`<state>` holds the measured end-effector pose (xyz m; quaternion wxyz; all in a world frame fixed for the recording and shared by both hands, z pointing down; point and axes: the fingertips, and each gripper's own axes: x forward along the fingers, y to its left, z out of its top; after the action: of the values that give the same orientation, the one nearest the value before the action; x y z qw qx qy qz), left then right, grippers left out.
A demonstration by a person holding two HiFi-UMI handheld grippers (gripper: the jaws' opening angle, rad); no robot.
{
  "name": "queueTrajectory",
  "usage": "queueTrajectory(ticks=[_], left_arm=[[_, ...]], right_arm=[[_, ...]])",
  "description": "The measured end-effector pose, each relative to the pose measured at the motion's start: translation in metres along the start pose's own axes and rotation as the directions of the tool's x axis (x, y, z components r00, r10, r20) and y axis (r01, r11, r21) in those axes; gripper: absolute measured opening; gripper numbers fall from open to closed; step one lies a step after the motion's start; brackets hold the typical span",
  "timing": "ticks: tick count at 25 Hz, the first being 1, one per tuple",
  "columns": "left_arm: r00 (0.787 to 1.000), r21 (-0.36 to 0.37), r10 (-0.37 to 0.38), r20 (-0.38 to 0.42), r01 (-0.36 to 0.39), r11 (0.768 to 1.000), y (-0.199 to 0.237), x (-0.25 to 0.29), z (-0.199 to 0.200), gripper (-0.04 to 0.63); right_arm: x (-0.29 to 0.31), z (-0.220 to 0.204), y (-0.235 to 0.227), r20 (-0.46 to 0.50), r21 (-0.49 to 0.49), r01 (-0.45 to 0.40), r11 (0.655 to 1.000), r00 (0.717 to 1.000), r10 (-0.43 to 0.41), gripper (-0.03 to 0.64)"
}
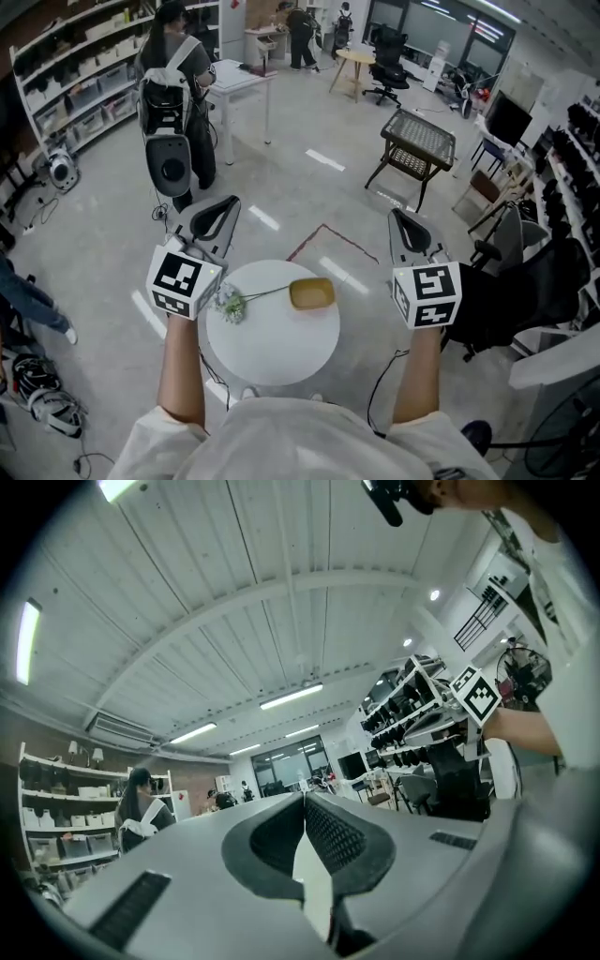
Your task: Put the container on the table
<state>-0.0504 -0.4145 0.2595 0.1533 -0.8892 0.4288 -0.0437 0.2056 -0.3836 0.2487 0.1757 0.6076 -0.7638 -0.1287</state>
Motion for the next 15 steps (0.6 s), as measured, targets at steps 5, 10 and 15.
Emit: queueTrajectory(ticks=[5,10,15], left_arm=[[1.000,0.026,-0.018,0.019,0.018,0.999,-0.021,0.027,0.020,0.020],[0.999,0.030,-0.022,0.025,0.021,0.999,-0.026,0.029,0.017,0.020],[1.000,0.028,-0.018,0.016,0.017,0.999,-0.020,0.033,0.012,0.020]], right_arm=[[0.002,-0.004,-0.030,0.003,-0.012,-0.002,1.000,1.000,0.002,0.012],[0.008,-0.009,-0.029,0.004,-0.010,-0.010,1.000,1.000,0.010,0.012],[0.017,-0.010,-0.028,0.002,-0.009,-0.021,1.000,1.000,0.021,0.012]])
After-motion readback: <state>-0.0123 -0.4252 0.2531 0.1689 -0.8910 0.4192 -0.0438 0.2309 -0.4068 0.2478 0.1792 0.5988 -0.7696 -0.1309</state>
